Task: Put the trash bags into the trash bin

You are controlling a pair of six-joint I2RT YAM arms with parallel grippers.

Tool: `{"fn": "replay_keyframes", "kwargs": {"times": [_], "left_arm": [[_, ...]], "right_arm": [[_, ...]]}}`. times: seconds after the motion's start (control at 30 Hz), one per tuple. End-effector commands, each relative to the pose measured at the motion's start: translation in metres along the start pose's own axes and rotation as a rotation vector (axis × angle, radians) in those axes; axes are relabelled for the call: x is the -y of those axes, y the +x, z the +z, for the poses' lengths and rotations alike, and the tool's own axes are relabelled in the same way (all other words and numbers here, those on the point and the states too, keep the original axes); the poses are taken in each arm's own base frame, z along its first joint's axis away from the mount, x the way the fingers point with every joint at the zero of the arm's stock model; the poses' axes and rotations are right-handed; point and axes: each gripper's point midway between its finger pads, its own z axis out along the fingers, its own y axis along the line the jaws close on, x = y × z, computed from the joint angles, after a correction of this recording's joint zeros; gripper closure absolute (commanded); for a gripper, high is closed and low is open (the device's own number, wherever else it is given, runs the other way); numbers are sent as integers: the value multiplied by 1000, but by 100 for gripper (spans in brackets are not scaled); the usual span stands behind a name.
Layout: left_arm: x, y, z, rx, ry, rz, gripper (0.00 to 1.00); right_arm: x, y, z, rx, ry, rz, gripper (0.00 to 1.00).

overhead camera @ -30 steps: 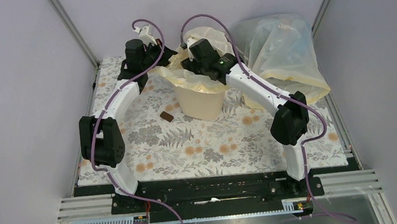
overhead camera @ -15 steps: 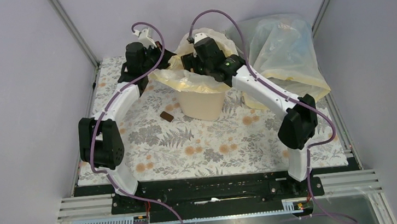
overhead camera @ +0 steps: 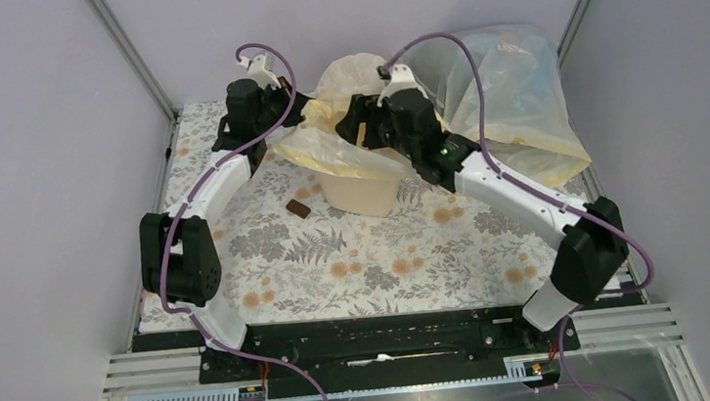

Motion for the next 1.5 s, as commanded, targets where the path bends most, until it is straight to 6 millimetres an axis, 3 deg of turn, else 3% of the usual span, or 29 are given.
{"fn": "replay_keyframes", "kwargs": {"times": [0.0,0.23,0.43,0.57,0.73,0.93,1.07,1.13,1.23,1.37,1.47], "left_arm": [[11,-16,-8,58,13,46,100],[10,-13,-4,58,-3,62,100],[6,-10,-1,48,-18,69,100],[-1,-12,-1,47,-55,83,100],[-8,-17,-1,45,-111,94,100],[-9,-18,1,50,-114,75,100],[-11,-18,0,50,-125,77,100],[-10,-19,-1,52,-124,77,100],[-5,-22,-3,61,-109,79,98],[8,-35,-8,88,-75,79,80],[21,-51,-13,109,-56,81,65]], "right_arm": [[-34,-57,-28,287,-226,163,18],[-62,-60,-19,206,-505,367,18],[-96,-71,-29,164,-716,425,19],[-106,-89,-51,189,-805,415,18],[-102,-116,-84,240,-924,519,16],[-109,-123,-107,196,-1035,537,20],[-119,-135,-141,198,-1150,509,20],[-113,-140,-149,220,-1136,505,19],[-91,-137,-142,224,-988,474,20],[-53,-118,-131,240,-647,287,16],[-14,-109,-140,274,-391,100,11]]}}
